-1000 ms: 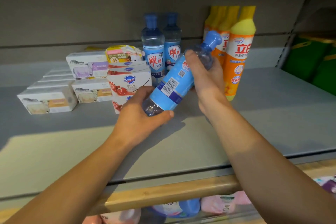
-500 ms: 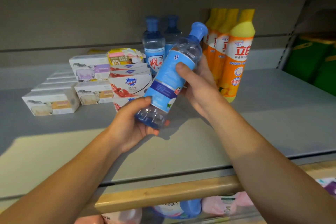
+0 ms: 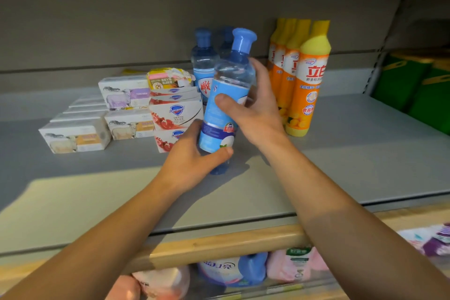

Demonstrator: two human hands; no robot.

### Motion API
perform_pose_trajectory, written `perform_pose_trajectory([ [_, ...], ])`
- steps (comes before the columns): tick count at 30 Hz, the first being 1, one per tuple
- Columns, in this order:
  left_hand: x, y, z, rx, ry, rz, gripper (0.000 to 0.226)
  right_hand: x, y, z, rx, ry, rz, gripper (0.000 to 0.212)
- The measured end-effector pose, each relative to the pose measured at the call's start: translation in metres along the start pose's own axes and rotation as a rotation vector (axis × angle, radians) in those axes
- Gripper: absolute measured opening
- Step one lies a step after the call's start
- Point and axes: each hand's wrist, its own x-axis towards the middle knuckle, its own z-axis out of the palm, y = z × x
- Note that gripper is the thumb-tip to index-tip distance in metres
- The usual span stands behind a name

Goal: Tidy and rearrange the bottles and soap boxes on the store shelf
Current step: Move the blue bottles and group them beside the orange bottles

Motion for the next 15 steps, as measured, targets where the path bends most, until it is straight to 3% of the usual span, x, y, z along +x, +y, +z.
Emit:
perform_pose_trajectory([
  [7, -0.005, 0.019, 0.033, -0.067, -0.113, 0.023, 0.052, -0.029, -0.022, -0.042, -0.153, -0.015, 0.029, 0.086],
  [11, -0.007, 0.038, 0.079, -0.128, -0.142, 0.032, 0.057, -0.056, -0.027, -0.082, -0.333, 0.063, 0.152, 0.071],
  [15, 0.005, 0.062, 0.118, -0.116, -0.245, 0.069, 0.058, -0.055, -0.032, -0.134, -0.456, 0.203, 0.161, 0.066],
])
